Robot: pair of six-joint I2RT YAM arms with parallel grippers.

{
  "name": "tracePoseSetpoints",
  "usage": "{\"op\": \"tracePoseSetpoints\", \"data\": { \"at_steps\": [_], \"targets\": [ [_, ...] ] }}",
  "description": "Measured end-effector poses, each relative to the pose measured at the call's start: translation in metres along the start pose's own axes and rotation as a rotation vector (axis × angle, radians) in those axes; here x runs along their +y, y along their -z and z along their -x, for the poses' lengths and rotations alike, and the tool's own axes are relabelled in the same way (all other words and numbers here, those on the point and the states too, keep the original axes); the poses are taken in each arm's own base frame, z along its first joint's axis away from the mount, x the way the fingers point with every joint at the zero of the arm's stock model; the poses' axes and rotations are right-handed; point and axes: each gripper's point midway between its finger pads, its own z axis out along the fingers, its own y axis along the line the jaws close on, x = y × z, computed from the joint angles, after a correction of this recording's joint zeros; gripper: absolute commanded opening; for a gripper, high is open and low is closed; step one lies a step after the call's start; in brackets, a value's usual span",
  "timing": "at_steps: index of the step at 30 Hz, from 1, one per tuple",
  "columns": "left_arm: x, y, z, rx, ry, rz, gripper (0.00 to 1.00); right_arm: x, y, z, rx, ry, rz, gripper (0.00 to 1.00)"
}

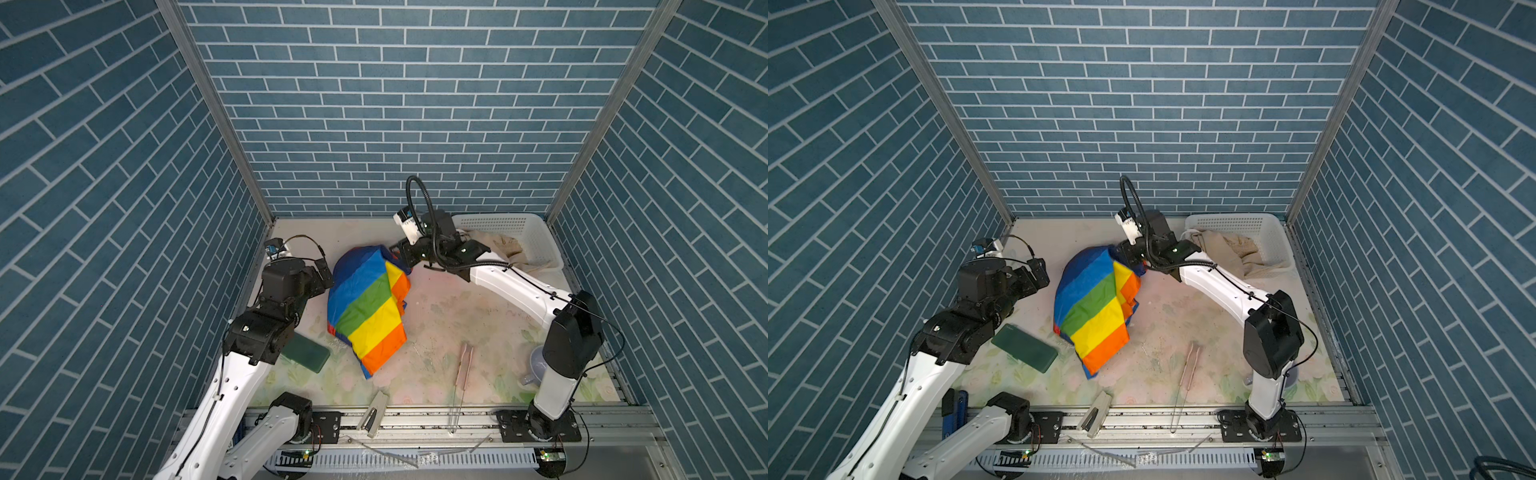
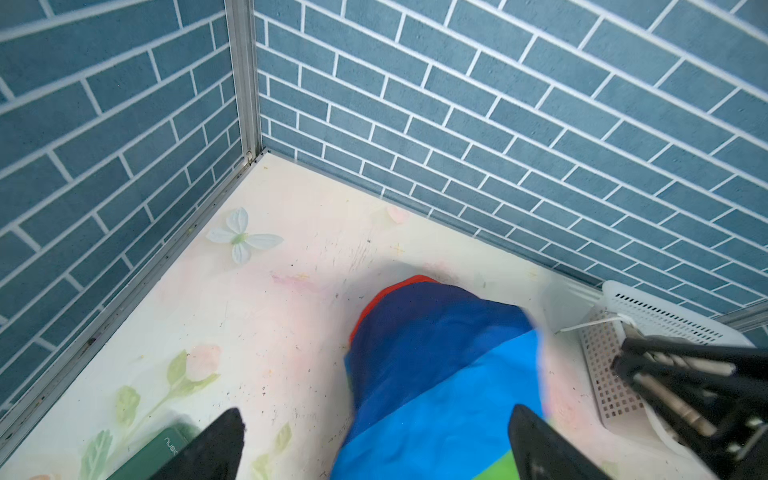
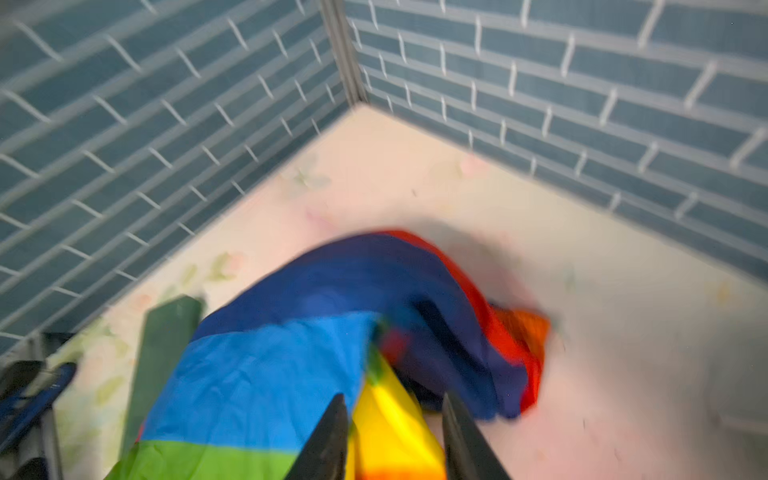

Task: Fold and stack the shorts
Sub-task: 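Lift the rainbow shorts out and drop them on the table with the right gripper, then grasp the shorts waistband with both grippers and lift it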

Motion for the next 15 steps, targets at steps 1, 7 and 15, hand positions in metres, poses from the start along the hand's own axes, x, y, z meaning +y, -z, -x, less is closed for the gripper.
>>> {"op": "tracePoseSetpoints", "data": {
  "at_steps": [1,7,15],
  "targets": [
    [-0.002,-0.006,-0.003,0.015,-0.002,0.000,0.99,-0.013,-0.005,-0.023,0.053,-0.027,-0.039,0.45],
    [-0.014,-0.050,-0.031,0.130,-0.024,-0.003,1.00,-0.092,0.004,-0.055,0.114,-0.222,-0.223,0.60],
    [-0.020,-0.095,-0.054,0.220,0.008,-0.010,1.00,-0.089,-0.004,-0.038,0.099,-0.300,-0.183,0.91]
  ]
}}
